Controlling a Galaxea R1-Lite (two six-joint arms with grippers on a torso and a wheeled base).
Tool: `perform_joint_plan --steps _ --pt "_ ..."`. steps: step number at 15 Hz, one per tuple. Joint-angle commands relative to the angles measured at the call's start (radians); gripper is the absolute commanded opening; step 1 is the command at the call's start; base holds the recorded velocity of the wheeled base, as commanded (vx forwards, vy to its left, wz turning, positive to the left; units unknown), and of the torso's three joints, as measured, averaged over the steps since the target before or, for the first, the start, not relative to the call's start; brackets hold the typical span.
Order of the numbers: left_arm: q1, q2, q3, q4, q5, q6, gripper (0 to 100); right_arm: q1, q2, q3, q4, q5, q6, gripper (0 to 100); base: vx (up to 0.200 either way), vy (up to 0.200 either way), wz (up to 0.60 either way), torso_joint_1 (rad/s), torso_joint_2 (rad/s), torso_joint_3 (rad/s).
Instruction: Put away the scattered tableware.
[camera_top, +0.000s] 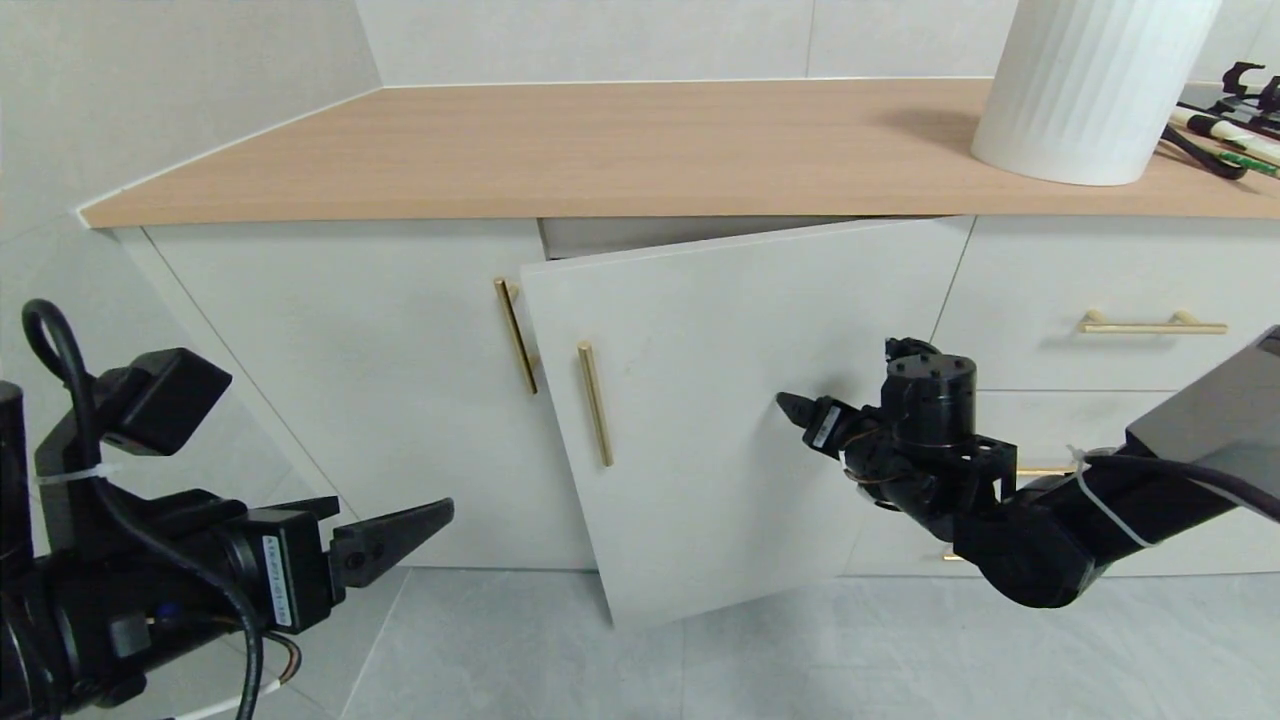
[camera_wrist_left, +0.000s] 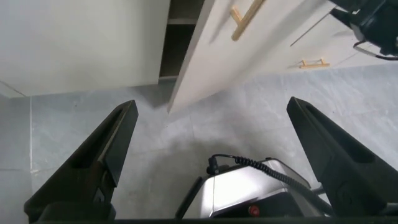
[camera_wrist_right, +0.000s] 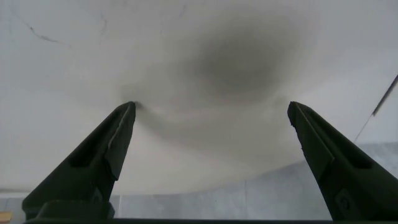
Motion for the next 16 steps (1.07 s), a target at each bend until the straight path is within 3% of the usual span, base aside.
perform_joint_plan --steps 1,5,16 --pt "0.000 0.002 0.000 -0.001 0.000 -0.001 100 -0.012 0.035 -0.045 0.001 -0.039 0.010 100 0.000 0.000 0.00 0.000 0.00 0.000" --pt "0.000 0.003 0.000 -0.001 0.000 -0.001 100 -0.035 0.092 -0.127 0.004 -0.131 0.010 100 0.000 0.000 0.00 0.000 0.00 0.000" --pt "0.000 0.005 0.000 -0.001 -0.001 -0.003 100 -0.064 0.089 -0.154 0.006 -0.141 0.010 100 0.000 0.000 0.00 0.000 0.00 0.000"
